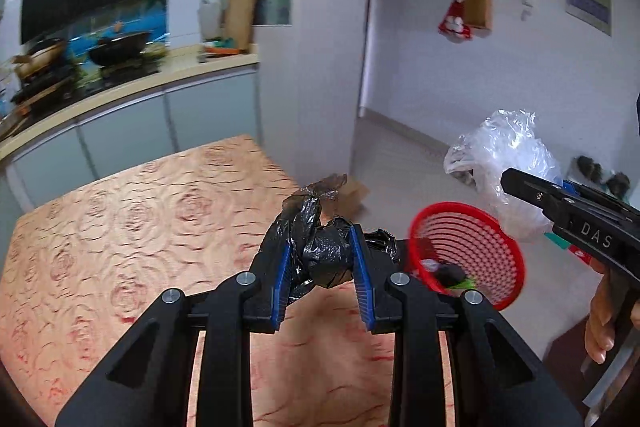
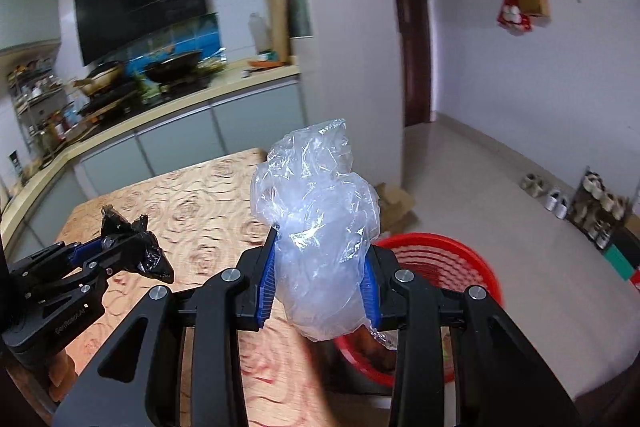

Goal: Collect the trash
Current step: 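Carry the black and clear plastic bags in both grippers over the red basket, then open both grippers to drop the plastic bags into the basket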

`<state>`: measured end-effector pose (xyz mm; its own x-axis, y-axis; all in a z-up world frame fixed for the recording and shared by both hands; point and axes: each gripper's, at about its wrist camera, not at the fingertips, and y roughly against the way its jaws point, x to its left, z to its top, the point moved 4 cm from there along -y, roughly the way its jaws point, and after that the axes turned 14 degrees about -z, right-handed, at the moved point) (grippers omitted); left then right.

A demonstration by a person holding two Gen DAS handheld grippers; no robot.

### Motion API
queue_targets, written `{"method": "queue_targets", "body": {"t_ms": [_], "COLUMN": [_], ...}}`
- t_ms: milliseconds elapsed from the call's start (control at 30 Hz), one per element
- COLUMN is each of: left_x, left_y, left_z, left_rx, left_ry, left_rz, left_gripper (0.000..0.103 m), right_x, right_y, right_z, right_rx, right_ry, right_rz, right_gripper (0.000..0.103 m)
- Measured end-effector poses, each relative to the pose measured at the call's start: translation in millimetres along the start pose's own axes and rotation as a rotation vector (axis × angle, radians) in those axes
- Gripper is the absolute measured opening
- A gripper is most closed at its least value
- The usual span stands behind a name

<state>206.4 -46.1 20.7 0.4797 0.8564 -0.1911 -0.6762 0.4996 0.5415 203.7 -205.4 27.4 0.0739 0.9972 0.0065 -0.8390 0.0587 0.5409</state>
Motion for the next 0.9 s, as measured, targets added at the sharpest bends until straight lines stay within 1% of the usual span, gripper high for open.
{"method": "queue_targets", "body": {"t_ms": [200,367,633,800,900], "left_x": [-36,-60,-77,-78,-79], "left_y": [-39,-77,-138,-166,-178], "left_z": [2,2,-4,-7,-9], "left_rx": [0.042,0.092,0.184,0.228,0.246], "left_ry": [-0.019,-0.037,-0.057,-0.053,-0.049], "left_rz": [-0.088,-0.146,-0.166,-0.180,-0.193], "left_gripper": [0.026,0.026,0.026,0.027,0.027], "right_x": [-42,-70,-94,-102,-104], "right_y": [-6,-25,-68,-95,-104], "right_z": [-8,-19,-39,-51,-57], "right_rx": [0.020,0.073,0.200,0.281,0.312], "right_ry": [-0.029,-0.061,-0.103,-0.130,-0.142], "right_rz": [-0.067,-0.102,-0.114,-0.104,-0.094], "right_gripper": [0.034,0.034,0.035,0.035,0.035]}}
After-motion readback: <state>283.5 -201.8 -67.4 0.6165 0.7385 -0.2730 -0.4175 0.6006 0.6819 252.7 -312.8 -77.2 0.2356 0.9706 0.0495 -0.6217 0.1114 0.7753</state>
